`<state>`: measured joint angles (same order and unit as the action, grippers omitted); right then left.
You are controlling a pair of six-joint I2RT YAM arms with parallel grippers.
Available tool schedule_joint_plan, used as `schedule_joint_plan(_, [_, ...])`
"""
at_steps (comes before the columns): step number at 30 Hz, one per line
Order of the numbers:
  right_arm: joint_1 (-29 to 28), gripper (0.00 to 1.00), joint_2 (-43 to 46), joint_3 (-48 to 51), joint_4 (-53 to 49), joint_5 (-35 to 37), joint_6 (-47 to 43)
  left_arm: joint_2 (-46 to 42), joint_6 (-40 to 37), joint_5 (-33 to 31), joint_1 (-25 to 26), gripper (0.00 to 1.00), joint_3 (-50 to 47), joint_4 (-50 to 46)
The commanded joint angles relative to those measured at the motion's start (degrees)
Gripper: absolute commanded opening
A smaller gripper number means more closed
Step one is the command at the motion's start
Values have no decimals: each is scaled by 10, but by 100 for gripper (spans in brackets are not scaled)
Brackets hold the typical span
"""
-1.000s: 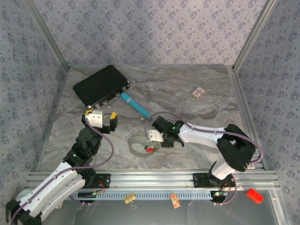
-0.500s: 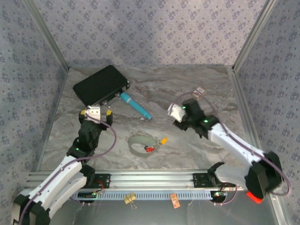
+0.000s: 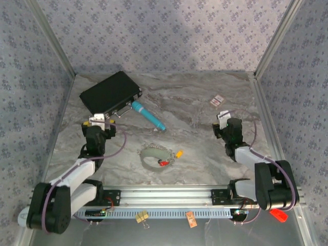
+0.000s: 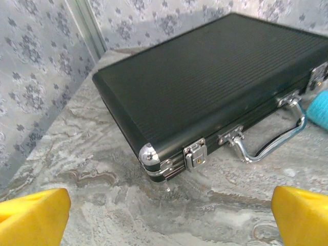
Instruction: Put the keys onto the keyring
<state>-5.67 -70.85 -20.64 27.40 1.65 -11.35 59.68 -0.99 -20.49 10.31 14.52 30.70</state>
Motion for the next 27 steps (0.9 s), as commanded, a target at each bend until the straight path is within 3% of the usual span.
schedule_joint_plan(1, [15, 46, -13, -25, 77, -22, 7, 57, -7, 50, -19, 100, 0, 101])
schedule_joint_plan(6, [39, 44, -72, -23, 96, -15, 37, 152, -22, 95, -32, 99, 26, 154])
schedule_joint_plan(10, [45, 44, -98, -4, 151, -75, 32, 208, -34, 129, -50, 100, 35, 199])
schedule_joint_plan(14, [74, 44, -126, 21, 221, -100, 52, 293, -9, 158, -80, 100, 19, 319])
schedule_joint_plan(16, [78, 44, -162, 17, 249, -90, 65, 271, -3, 170, -88, 100, 49, 223])
schedule_joint_plan(20, [93, 47, -160, -18, 180, -81, 89, 283, 18, 139, -95, 100, 88, 169])
schedule_joint_plan(27, [91, 53, -161, -19, 181, -69, 90, 282, 20, 143, -99, 100, 88, 168])
